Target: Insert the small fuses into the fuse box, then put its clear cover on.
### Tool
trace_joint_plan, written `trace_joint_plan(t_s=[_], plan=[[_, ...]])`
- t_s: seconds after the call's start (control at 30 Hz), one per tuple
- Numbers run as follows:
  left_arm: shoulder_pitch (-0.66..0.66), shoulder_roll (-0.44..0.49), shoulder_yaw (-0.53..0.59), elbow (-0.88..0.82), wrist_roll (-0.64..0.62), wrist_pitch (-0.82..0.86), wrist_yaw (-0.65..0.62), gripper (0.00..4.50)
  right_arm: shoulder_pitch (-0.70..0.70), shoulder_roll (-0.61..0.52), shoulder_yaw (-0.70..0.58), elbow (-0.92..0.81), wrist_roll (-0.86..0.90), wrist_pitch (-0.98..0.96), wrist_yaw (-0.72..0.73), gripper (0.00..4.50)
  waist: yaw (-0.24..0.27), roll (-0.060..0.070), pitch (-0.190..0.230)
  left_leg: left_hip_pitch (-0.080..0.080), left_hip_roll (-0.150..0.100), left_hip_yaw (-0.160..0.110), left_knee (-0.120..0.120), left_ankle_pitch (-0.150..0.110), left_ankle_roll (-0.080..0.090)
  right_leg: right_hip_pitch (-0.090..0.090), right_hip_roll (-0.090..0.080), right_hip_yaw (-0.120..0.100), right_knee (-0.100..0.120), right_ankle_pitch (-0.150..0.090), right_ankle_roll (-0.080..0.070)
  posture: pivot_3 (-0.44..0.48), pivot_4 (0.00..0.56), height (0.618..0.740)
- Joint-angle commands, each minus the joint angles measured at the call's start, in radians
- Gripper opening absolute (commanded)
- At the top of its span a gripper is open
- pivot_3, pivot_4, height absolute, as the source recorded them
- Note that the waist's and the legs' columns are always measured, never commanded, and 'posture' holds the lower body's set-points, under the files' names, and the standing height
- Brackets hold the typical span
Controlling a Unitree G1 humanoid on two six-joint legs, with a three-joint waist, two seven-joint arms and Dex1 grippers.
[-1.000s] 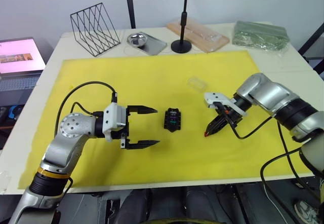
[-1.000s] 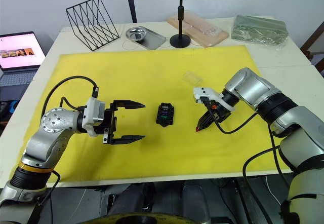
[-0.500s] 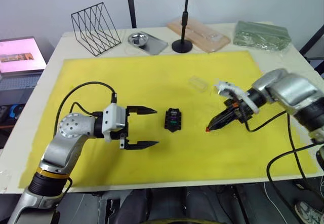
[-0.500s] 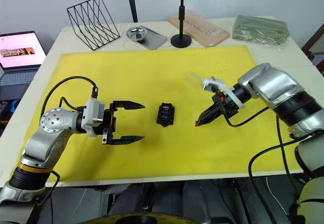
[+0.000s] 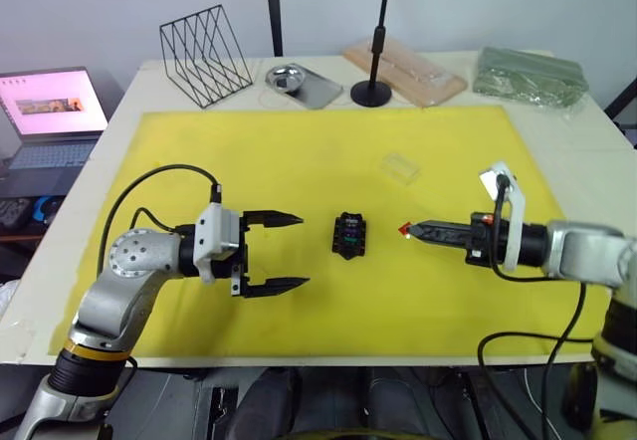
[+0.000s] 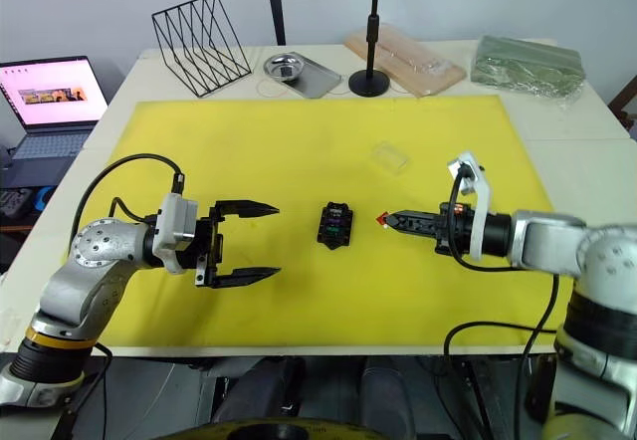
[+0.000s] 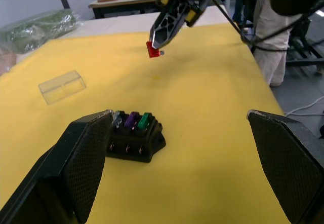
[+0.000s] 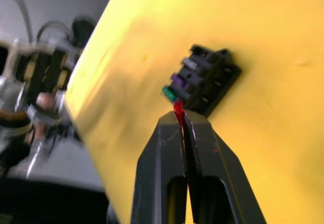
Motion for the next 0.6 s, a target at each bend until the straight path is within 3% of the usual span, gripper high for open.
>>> trace_joint_plan(t_s=[0.03, 0.1, 0.23, 0.6], plan=[[-0.017, 0.005, 0.01, -0.02, -0.021, 0.0, -0.014, 4.5, 0.189, -0.001, -0.005, -0.146, 0.308, -0.167, -0.32, 0.02, 0.003, 0.0, 0.0, 0.0, 0.0, 0.0, 0.0, 0.0, 0.0, 0.0, 0.0, 0.0, 0.0, 0.0, 0.0, 0.0, 0.15, 0.74], [-0.022, 0.005, 0.007, -0.016, -0.022, 0.0, -0.021, 4.5, 0.272, -0.036, 0.048, -0.185, 0.439, -0.3, -0.465, 0.02, -0.001, 0.0, 0.0, 0.0, 0.0, -0.001, -0.001, 0.0, 0.0, 0.002, 0.0, -0.001, -0.001, 0.0, 0.0, 0.0, 0.15, 0.74], [-0.025, 0.0, 0.003, -0.014, -0.02, -0.001, -0.023, 4.5, 0.324, -0.05, 0.13, -0.238, 0.525, -0.484, -0.638, 0.02, -0.029, 0.0, -0.001, 0.003, 0.001, 0.002, 0.001, 0.0, 0.0, 0.004, 0.0, 0.001, -0.001, 0.0, 0.0, 0.0, 0.15, 0.74], [0.001, 0.002, 0.01, -0.046, -0.023, 0.002, -0.014, 4.5, 0.42, 0.018, 0.317, -0.311, 0.593, -0.85, -0.91, 0.02, -0.028, 0.0, -0.001, 0.002, 0.001, 0.0, 0.0, 0.0, 0.001, 0.004, 0.002, 0.001, -0.002, 0.0, 0.001, 0.0, 0.15, 0.74]])
